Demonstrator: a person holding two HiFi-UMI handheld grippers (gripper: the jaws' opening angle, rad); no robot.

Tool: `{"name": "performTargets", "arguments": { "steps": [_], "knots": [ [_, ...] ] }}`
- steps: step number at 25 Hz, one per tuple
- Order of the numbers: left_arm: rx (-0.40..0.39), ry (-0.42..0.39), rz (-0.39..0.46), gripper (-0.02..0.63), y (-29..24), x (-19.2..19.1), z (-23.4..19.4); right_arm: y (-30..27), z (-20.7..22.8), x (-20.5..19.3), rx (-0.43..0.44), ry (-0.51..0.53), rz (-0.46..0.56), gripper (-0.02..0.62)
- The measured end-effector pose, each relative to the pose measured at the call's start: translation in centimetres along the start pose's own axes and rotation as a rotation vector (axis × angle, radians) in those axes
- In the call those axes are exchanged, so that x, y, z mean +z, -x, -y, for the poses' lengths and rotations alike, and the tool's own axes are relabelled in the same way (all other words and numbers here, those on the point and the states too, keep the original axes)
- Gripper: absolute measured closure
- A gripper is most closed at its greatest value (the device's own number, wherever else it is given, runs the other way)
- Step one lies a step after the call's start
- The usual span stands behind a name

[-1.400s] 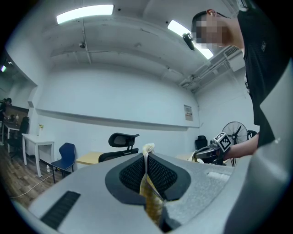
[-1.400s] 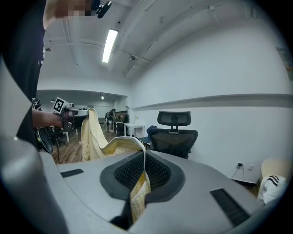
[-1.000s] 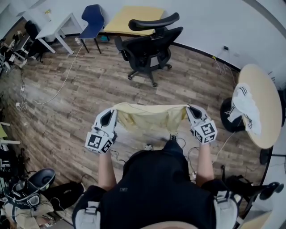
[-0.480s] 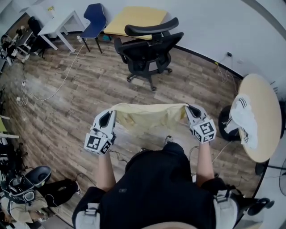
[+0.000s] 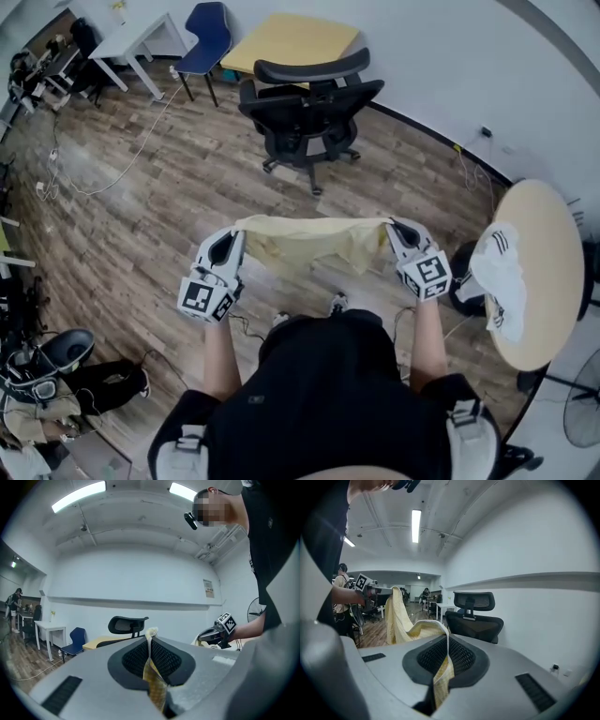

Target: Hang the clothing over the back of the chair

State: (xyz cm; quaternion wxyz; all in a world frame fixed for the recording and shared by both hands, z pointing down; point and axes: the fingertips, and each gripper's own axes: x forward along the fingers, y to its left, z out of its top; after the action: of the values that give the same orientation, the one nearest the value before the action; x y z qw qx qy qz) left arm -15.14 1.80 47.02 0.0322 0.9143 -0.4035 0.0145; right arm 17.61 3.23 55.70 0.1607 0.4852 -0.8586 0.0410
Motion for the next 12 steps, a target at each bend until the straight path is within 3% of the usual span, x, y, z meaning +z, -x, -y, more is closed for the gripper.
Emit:
{"name": "performTargets", "arguments": {
  "steps": [12],
  "knots": [
    [0.084, -0.042, -0.032, 0.597, -0.6, 0.4, 4.0, 0.3, 3.3, -1.3, 0.05, -0.019, 0.045, 0.595]
  ]
}}
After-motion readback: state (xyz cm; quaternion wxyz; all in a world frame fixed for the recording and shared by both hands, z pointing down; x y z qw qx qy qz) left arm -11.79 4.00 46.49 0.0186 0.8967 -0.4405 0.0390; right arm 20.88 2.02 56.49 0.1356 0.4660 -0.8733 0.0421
